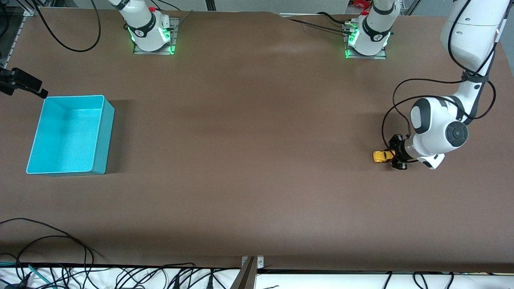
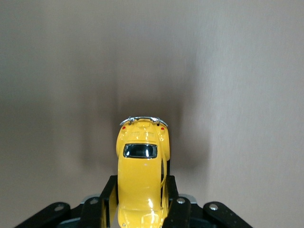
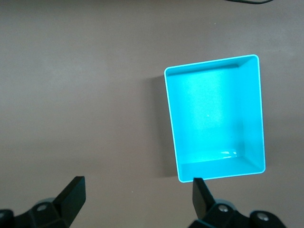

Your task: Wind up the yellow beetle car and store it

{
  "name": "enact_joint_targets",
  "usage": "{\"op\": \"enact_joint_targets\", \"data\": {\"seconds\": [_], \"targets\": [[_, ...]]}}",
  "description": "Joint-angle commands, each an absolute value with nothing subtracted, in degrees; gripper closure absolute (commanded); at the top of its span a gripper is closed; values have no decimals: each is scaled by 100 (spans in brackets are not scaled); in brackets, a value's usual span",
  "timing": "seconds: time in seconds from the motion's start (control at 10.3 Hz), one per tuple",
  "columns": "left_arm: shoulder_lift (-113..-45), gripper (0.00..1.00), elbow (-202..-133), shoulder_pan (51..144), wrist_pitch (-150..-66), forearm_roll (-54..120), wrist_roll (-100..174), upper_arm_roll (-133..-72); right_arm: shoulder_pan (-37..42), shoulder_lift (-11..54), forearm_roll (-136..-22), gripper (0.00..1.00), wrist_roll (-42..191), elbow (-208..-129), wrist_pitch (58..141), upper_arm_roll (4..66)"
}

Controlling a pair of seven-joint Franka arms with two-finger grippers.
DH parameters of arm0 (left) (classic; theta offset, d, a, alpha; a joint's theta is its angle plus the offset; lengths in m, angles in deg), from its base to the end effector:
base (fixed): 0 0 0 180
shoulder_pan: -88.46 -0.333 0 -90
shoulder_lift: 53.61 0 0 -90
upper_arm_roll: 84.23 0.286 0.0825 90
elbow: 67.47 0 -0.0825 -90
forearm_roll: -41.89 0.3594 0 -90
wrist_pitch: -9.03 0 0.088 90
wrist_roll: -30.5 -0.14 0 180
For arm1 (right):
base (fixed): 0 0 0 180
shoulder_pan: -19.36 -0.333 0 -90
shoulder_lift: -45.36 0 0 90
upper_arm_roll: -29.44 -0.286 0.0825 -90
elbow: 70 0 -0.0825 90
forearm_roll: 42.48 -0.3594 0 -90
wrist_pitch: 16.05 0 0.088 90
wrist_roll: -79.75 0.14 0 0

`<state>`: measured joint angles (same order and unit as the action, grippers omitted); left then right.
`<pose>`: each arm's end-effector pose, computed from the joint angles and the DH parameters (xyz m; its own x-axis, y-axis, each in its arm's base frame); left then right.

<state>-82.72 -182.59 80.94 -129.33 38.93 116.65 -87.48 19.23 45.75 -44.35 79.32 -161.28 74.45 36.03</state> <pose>0.5603 0.0394 0.1516 -0.0565 0.9963 -0.0645 0.9938 0.0500 -0.0991 0.5254 -0.0551 0.5559 0.9944 -0.1053 -0.0066 -0.1055 -0.9939 -0.0335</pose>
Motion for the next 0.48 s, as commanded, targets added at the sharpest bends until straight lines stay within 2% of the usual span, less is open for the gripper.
{"op": "enact_joint_targets", "data": {"seconds": [0.0, 0.39], "targets": [[-8631, 100, -18181, 7757, -13045, 4250, 11358, -8748, 1945, 4510, -4555, 0, 7966, -16079, 7448, 3620], [-8666, 100, -18181, 7510, -13028, 4259, 10883, -8748, 1945, 4474, -4546, 0, 7957, -16088, 7448, 3620]]}}
